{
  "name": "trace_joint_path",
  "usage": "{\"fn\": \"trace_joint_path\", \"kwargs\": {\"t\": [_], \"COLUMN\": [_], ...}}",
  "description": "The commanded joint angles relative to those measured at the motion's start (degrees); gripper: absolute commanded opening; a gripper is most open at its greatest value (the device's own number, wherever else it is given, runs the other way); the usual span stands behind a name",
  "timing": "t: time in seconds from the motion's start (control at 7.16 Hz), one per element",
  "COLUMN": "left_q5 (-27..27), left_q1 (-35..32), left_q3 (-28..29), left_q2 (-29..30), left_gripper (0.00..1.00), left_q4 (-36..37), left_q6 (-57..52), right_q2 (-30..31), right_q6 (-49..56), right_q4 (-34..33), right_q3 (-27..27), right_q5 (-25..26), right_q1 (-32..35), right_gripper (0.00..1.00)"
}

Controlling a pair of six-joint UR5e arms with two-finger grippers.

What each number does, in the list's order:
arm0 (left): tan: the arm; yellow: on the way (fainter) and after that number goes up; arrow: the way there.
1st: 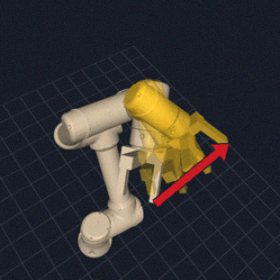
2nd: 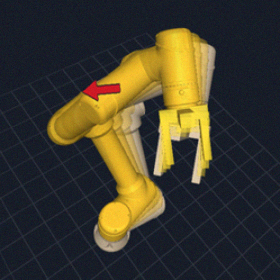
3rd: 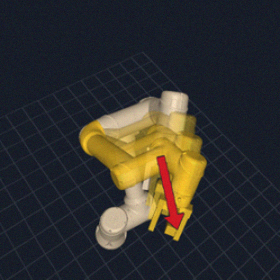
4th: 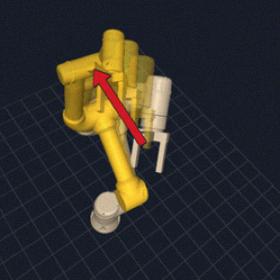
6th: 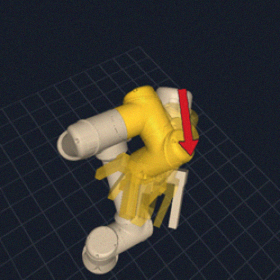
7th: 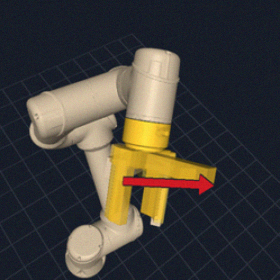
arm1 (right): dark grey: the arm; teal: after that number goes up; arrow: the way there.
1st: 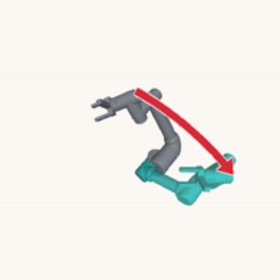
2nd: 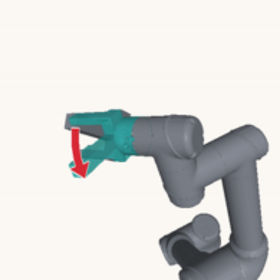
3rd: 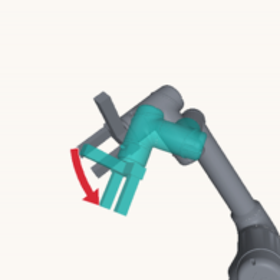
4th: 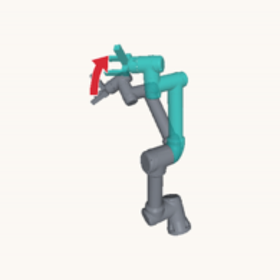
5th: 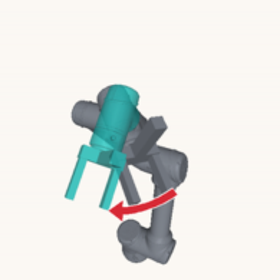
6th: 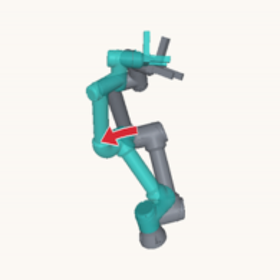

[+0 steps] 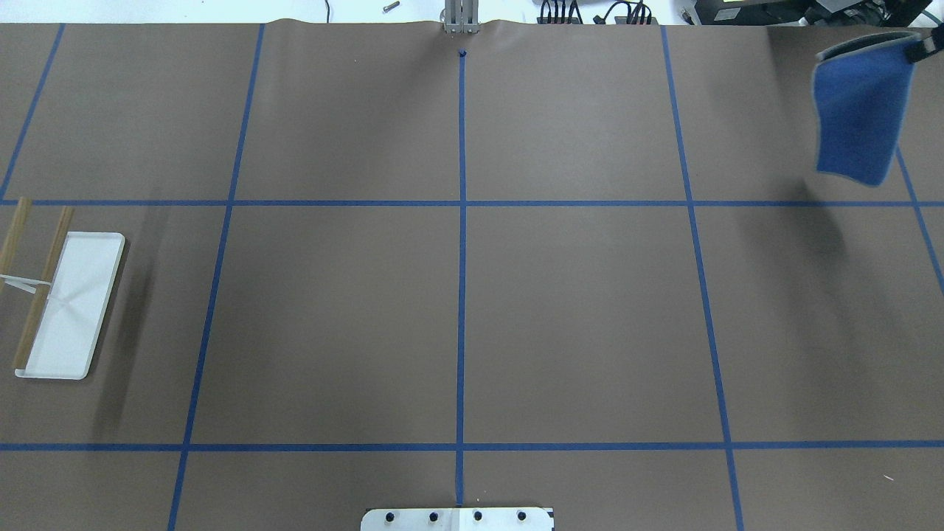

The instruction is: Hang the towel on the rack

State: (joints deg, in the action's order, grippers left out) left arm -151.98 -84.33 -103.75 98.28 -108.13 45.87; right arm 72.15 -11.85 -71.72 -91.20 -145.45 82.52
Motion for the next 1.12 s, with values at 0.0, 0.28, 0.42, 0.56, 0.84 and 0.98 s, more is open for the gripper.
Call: {"fn": "trace_joint_path", "kwargs": {"t": [0.0,0.28,0.42,0.56,0.84,0.98], "left_q5": [0.0,0.5,0.5,0.8,0.9,1.0], "left_q1": [4.9,10.4,11.4,12.6,17.2,18.5], "left_q3": [2.1,3.7,7.0,7.9,7.8,7.5], "left_q2": [8.7,11.2,11.6,12.1,18.7,21.5], "left_gripper": [0.98,0.98,0.98,0.98,0.98,0.99], "left_q4": [-0.2,-4.0,-11.3,-13.0,-13.2,-14.6], "left_q6": [22.5,26.5,27.1,32.0,53.9,61.9], "right_q2": [-2.6,-6.3,-6.6,-6.9,-7.6,-7.6], "right_q6": [-11.8,-24.7,-28.7,-30.8,-33.6,-33.7], "right_q4": [0.0,0.0,0.0,-0.1,-0.1,-0.1], "right_q3": [-9.0,-14.8,-18.0,-19.4,-22.2,-23.3], "right_q5": [1.3,5.7,9.4,10.1,16.3,17.8], "right_q1": [-7.1,-14.1,-17.6,-19.0,-24.0,-25.4], "right_gripper": [0.00,0.00,0.00,0.00,0.00,0.00]}}
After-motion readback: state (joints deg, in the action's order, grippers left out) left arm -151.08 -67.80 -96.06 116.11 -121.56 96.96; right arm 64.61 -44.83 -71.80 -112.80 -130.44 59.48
